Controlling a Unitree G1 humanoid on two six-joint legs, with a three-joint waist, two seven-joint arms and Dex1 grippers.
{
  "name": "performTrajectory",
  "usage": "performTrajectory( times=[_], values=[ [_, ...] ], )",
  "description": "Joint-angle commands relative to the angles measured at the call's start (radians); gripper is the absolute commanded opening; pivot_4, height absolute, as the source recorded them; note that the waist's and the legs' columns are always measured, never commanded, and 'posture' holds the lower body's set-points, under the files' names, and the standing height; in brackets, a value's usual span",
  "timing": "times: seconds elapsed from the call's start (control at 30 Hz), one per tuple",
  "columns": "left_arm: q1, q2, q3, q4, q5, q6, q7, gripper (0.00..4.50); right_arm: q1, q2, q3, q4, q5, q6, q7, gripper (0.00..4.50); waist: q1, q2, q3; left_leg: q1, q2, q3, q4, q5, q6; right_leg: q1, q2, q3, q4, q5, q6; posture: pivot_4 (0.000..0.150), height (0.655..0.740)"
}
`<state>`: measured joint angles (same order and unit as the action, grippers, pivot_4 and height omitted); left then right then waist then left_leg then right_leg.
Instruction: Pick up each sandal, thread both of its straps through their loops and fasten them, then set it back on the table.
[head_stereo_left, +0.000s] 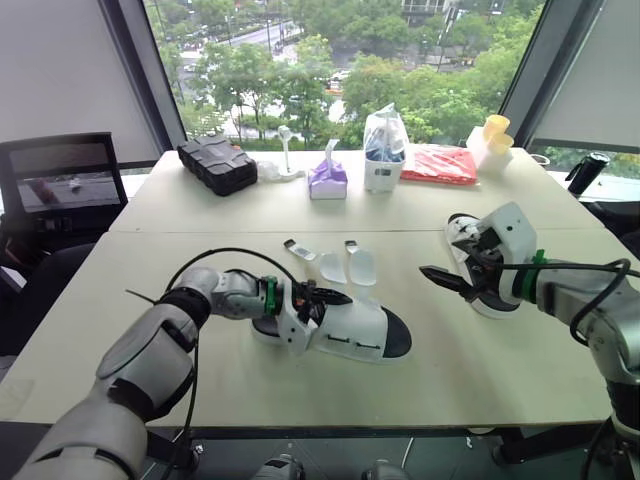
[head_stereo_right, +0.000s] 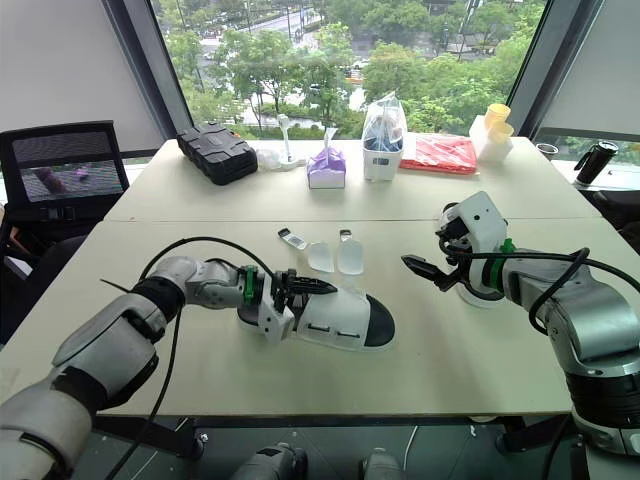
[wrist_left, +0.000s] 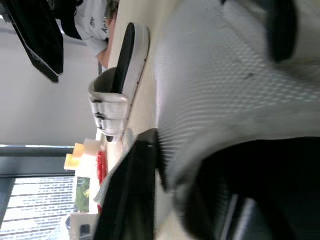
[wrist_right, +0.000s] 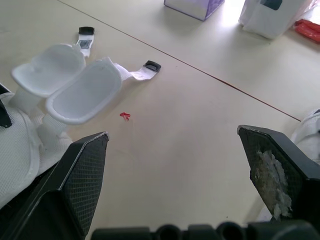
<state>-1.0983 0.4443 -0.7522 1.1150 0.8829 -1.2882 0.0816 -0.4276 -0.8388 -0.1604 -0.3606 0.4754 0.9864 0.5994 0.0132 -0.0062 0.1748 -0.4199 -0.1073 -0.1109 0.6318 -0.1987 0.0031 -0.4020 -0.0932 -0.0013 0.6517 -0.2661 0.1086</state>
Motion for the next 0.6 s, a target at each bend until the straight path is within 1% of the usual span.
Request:
performTrajectory(
  times=[0.03, 0.27, 0.43, 0.6],
  values=[
    [0.000, 0.006, -0.025, 0.037, 0.049, 0.041, 0.019, 0.03, -0.004, -0.005, -0.022, -0.030, 0.001, -0.008, -0.006, 4.50, 0.000, 0.000, 0.000, 0.000, 0.000, 0.000, 0.000, 0.000, 0.000, 0.000, 0.000, 0.000, 0.000, 0.000, 0.000, 0.150, 0.7400],
    [-0.026, 0.009, -0.037, 0.036, 0.092, 0.070, 0.103, 0.03, -0.007, -0.005, -0.020, -0.029, 0.002, -0.006, -0.007, 4.50, 0.001, 0.000, 0.000, 0.001, 0.000, 0.000, 0.000, 0.000, 0.000, 0.001, 0.000, 0.000, 0.000, 0.000, 0.000, 0.150, 0.7400],
    [-0.063, 0.005, -0.045, 0.056, 0.135, 0.150, 0.198, 0.03, -0.005, -0.007, -0.019, -0.032, 0.002, -0.005, -0.005, 4.50, 0.002, 0.000, 0.000, 0.000, 0.000, 0.000, 0.000, 0.000, 0.000, 0.001, 0.000, 0.000, 0.000, 0.000, 0.000, 0.150, 0.7400],
    [-0.090, -0.011, -0.063, 0.101, 0.158, 0.245, 0.243, 0.03, -0.004, -0.008, -0.015, -0.035, 0.001, -0.004, -0.006, 4.50, 0.000, 0.000, 0.000, 0.000, 0.000, 0.000, 0.000, 0.000, 0.000, 0.001, 0.000, 0.000, 0.000, 0.000, 0.001, 0.150, 0.7400]
  ],
)
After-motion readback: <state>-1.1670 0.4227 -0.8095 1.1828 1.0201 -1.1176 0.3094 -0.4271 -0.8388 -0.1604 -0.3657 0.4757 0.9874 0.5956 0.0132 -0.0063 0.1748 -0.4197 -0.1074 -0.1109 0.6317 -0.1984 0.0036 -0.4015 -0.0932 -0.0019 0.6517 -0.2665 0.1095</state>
